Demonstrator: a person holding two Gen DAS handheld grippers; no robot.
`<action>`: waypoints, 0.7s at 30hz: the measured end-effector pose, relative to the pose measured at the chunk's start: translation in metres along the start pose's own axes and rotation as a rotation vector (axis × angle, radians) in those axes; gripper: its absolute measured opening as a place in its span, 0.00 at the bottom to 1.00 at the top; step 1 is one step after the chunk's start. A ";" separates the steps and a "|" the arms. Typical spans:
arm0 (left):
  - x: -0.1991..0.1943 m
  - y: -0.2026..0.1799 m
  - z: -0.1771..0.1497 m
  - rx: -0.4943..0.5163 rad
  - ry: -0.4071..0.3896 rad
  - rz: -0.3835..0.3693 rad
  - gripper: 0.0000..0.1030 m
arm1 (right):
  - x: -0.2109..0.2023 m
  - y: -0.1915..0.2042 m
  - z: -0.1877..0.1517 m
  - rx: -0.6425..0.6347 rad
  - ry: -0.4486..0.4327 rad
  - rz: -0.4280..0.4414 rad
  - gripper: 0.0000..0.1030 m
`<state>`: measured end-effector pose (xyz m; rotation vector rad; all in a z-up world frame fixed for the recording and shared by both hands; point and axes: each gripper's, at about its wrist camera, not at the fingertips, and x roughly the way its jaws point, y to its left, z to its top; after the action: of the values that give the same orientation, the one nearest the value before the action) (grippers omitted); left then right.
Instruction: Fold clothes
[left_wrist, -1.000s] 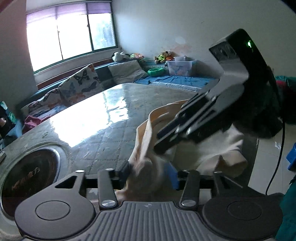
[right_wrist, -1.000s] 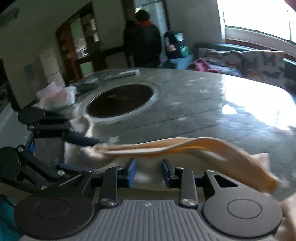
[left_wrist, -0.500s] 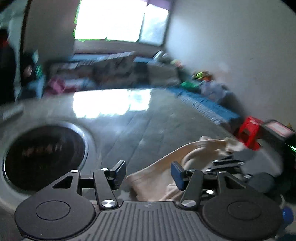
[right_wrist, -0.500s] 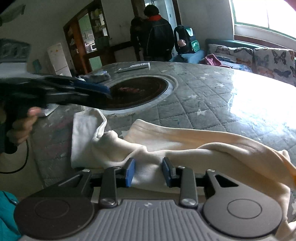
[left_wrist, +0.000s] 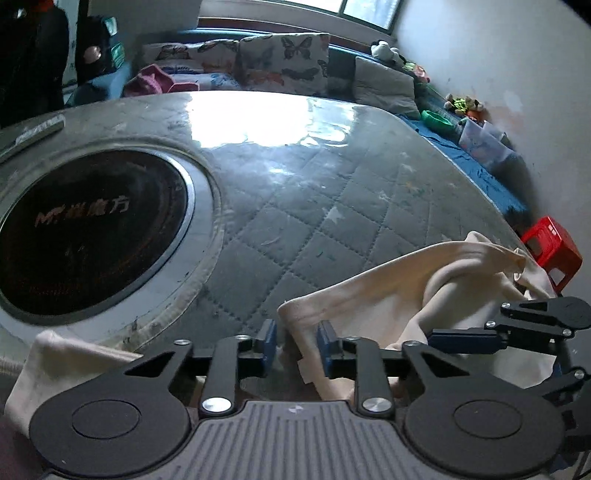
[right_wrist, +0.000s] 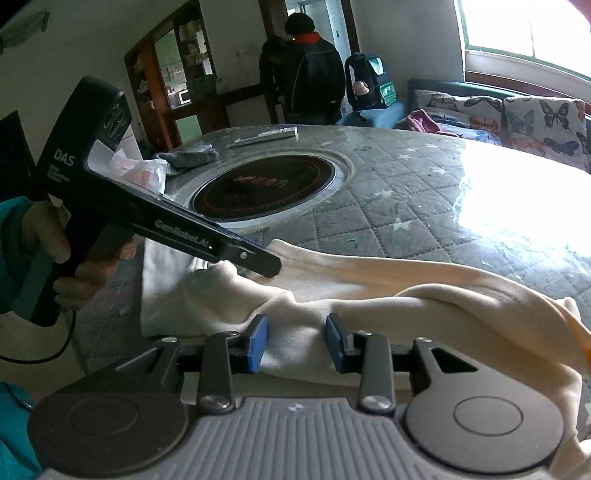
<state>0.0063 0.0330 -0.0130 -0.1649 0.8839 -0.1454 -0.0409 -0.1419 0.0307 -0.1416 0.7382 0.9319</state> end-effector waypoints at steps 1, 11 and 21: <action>0.001 0.000 0.000 0.006 -0.004 0.001 0.11 | -0.002 0.000 0.000 0.007 -0.007 -0.002 0.35; -0.022 -0.007 0.045 0.091 -0.186 0.014 0.06 | -0.075 -0.045 -0.002 0.113 -0.130 -0.218 0.37; -0.012 -0.019 0.083 0.154 -0.243 0.042 0.06 | -0.076 -0.080 -0.019 0.110 -0.042 -0.372 0.36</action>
<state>0.0625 0.0235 0.0515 -0.0192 0.6309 -0.1497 -0.0172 -0.2497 0.0493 -0.1554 0.6929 0.5380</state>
